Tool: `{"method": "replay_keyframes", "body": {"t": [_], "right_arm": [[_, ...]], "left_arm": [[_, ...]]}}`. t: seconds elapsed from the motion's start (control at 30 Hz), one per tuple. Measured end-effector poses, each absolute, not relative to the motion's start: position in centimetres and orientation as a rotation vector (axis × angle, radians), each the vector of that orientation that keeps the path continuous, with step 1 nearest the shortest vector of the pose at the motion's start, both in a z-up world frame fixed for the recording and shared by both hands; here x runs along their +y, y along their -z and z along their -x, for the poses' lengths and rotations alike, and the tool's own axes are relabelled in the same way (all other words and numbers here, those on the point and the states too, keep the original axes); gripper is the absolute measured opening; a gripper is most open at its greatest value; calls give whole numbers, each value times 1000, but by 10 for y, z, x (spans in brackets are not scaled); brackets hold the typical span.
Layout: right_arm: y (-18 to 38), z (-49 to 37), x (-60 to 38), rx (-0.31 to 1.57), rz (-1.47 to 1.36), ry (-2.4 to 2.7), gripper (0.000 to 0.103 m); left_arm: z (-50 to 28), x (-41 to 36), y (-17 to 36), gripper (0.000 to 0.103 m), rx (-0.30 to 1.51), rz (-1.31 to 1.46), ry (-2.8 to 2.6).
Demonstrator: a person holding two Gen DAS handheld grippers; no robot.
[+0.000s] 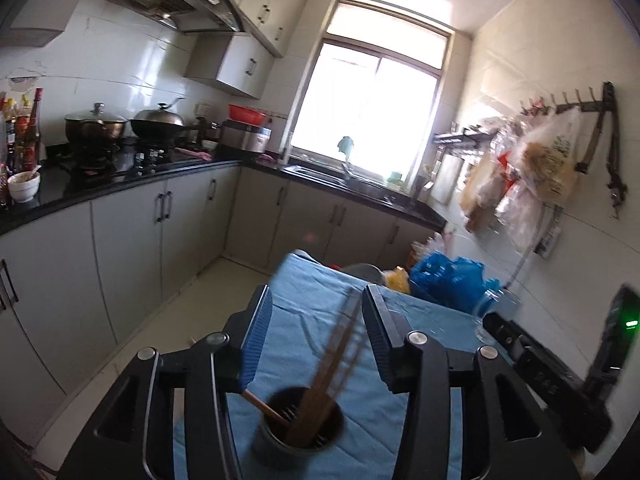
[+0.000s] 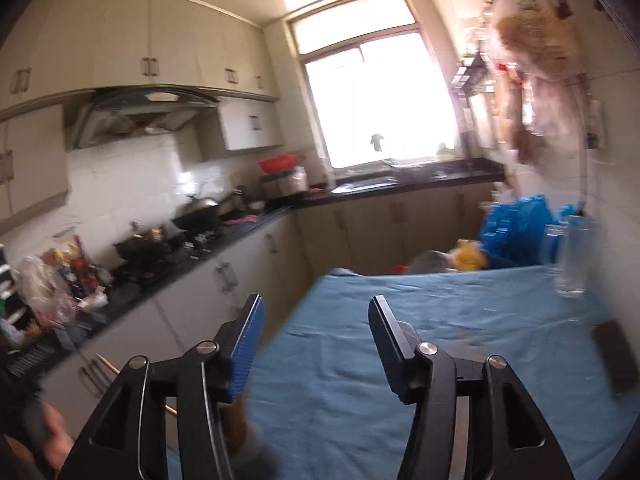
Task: Organize utensils
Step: 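Move both open grippers back over the chopsticks on the towel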
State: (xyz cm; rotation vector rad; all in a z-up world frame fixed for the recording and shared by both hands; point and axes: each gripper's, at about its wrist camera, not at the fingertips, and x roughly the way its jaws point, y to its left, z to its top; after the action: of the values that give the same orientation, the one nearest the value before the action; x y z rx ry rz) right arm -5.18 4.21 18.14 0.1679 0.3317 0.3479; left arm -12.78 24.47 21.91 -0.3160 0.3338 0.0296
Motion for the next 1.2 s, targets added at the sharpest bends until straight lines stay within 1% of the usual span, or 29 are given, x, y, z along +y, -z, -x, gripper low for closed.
{"method": "replay_keyframes", "body": {"t": [0.07, 0.23, 0.27, 0.3, 0.37, 0.4, 0.47, 0.5, 0.83, 0.9, 0.93, 0.97, 1.0, 1.03, 1.13, 1.17, 1.2], "right_arm": [[-168, 50, 15, 373, -167, -277, 59], [-109, 35, -59, 596, -233, -148, 59], [-100, 33, -66, 631, -235, -150, 56], [-87, 31, -71, 677, -233, -163, 49], [-66, 25, -76, 755, -228, -199, 42], [-53, 21, -77, 803, -230, -232, 37], [-38, 17, -75, 848, -225, -258, 28], [-30, 14, -74, 871, -219, -277, 28], [-4, -1, -67, 901, -159, -293, 25], [-5, -4, -64, 902, -133, -288, 25], [-5, -5, -62, 901, -120, -286, 24], [-5, -6, -60, 901, -103, -281, 22], [-5, -7, -58, 902, -87, -273, 19], [-6, -8, -57, 903, -70, -266, 19], [-6, -11, -54, 913, -37, -247, 15], [-6, -12, -54, 917, -22, -237, 10], [-6, -14, -52, 919, -7, -225, 9]], "left_arm": [[131, 229, -216, 45, 356, 309, 12], [130, 175, -200, 45, 427, 252, 128], [126, 161, -194, 45, 459, 240, 153], [122, 151, -187, 45, 490, 234, 178], [114, 128, -171, 45, 557, 228, 231], [107, 117, -162, 45, 595, 222, 254], [96, 102, -146, 45, 651, 214, 287], [89, 95, -137, 45, 681, 212, 294], [11, 64, -48, 44, 916, 180, 265], [1, 59, -38, 41, 938, 166, 265], [-4, 56, -33, 36, 948, 150, 259], [-6, 55, -29, 32, 957, 140, 253], [-10, 54, -26, 30, 968, 136, 252], [-14, 54, -23, 26, 980, 135, 255], [-18, 50, -22, 25, 975, 109, 249], [-20, 49, -22, 25, 972, 101, 249], [-20, 47, -22, 25, 970, 93, 249]]}}
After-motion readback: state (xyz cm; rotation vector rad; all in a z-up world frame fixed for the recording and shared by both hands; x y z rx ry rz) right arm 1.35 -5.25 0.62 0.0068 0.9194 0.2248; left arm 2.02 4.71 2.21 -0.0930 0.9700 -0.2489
